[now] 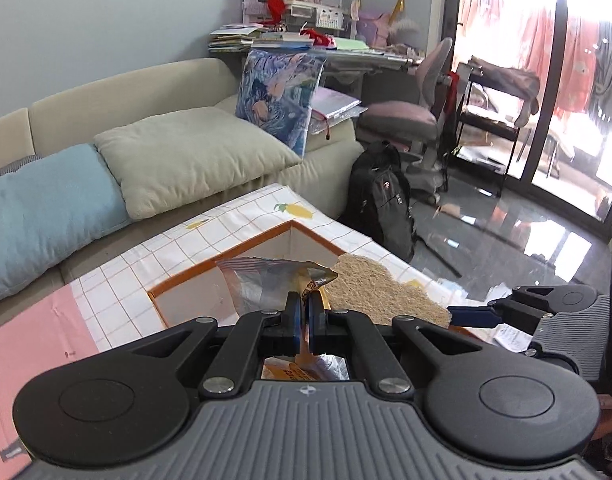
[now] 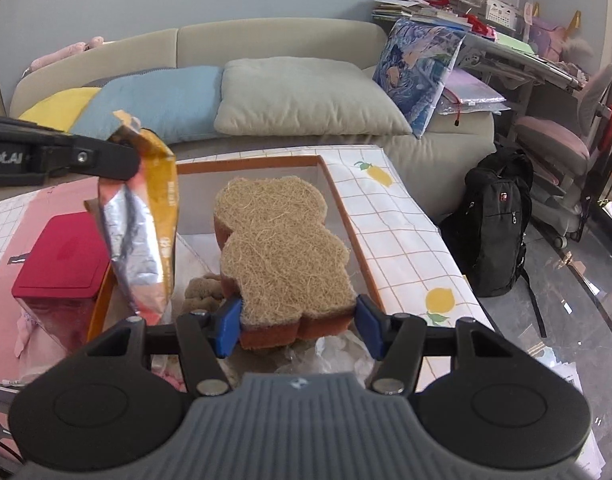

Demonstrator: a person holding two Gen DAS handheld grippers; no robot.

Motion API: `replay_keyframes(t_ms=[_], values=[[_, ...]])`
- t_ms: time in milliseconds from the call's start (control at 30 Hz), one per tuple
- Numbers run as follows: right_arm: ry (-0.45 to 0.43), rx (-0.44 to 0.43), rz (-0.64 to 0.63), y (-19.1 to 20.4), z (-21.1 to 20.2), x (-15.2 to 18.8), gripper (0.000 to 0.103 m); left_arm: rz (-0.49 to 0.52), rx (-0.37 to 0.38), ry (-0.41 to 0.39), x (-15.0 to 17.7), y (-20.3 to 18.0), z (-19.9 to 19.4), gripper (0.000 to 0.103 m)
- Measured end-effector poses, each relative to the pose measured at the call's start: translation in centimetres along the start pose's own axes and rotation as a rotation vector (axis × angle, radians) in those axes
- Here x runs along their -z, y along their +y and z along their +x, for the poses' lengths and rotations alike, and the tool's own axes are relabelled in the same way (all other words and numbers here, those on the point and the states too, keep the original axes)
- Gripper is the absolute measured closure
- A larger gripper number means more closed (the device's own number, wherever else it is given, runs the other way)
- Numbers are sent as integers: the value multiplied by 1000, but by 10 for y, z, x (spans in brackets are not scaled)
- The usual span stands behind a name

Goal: Organize soft objects
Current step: 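Carry the sponge and snack bag into the white box and open both grippers, then move both tools back toward the pink cloth on the runner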

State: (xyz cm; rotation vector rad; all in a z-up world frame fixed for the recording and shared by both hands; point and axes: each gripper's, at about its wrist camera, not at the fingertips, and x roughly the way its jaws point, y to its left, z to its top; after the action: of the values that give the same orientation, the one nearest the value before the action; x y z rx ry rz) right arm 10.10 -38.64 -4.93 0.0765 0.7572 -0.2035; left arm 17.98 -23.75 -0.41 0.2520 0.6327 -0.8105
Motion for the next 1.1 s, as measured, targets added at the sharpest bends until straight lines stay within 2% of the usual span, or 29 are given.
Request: replay_keyframes(t_ms=[200, 433, 567, 667, 733, 833, 900, 1100], values=[[27, 12, -68, 7, 31, -12, 44, 16, -58, 56, -8, 20, 28, 100], [75, 18, -110, 16, 60, -14, 43, -19, -69, 116, 1, 33, 54, 99], [102, 26, -109, 17, 67, -11, 42, -48, -72, 171, 10, 42, 65, 95], [107, 28, -120, 19, 67, -11, 41, -75, -65, 167, 11, 49, 64, 94], [109, 35, -130, 21, 68, -12, 40, -91, -51, 168, 9, 52, 62, 86], [111, 46, -129, 24, 67, -15, 31, -90, -51, 151, 7, 55, 52, 84], [100, 52, -120, 24, 63, -16, 21, -105, -48, 138, 6, 57, 43, 82], [70, 86, -126, 30, 47, -17, 18, -123, -63, 57, 14, 62, -3, 77]])
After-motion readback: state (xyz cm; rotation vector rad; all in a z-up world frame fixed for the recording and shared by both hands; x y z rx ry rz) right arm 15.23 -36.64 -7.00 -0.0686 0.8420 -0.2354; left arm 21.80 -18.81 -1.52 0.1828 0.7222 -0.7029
